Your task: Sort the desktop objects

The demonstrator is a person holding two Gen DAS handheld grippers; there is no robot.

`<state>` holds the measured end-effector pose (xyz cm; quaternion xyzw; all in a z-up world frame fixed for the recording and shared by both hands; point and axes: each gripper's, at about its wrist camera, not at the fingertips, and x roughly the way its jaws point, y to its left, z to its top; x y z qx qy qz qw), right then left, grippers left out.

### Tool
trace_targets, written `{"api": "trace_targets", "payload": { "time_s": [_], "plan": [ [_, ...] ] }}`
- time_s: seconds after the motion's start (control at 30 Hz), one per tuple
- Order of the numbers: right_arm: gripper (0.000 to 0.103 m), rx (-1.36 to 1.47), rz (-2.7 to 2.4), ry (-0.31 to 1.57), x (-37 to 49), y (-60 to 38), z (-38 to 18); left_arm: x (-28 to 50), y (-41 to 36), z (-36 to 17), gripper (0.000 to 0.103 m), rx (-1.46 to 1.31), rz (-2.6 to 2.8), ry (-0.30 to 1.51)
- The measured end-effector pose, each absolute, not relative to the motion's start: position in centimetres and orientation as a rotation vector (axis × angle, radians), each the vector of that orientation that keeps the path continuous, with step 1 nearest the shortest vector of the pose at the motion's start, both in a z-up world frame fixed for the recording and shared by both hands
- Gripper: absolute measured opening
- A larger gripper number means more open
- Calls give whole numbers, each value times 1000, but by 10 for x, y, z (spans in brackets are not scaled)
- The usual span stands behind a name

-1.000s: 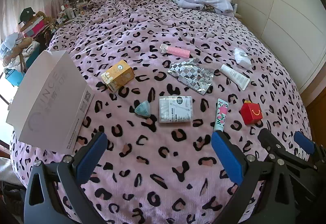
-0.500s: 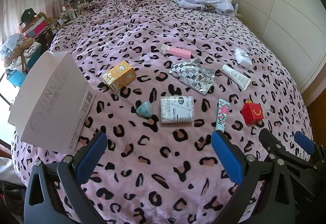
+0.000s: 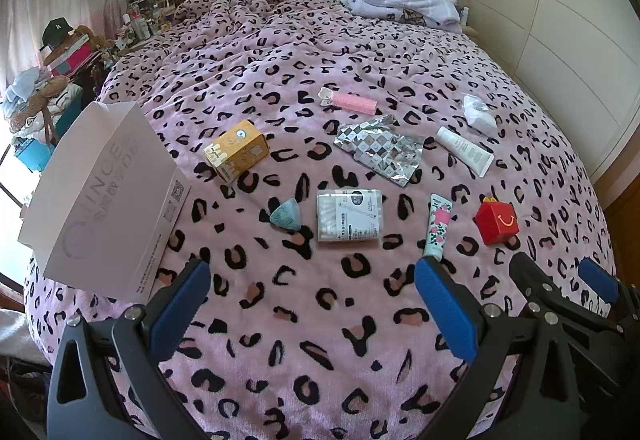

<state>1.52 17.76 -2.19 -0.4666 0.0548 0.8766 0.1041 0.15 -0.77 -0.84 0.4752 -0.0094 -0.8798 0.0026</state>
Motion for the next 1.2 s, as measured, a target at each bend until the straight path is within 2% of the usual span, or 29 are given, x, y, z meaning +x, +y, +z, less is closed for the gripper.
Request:
{"api": "trace_targets", "payload": {
  "time_s": [1.2],
  "plan": [
    [98, -1379, 2587, 165, 15, 176, -22, 4, -6, -11, 103, 1486, -2751, -31]
  ]
}}
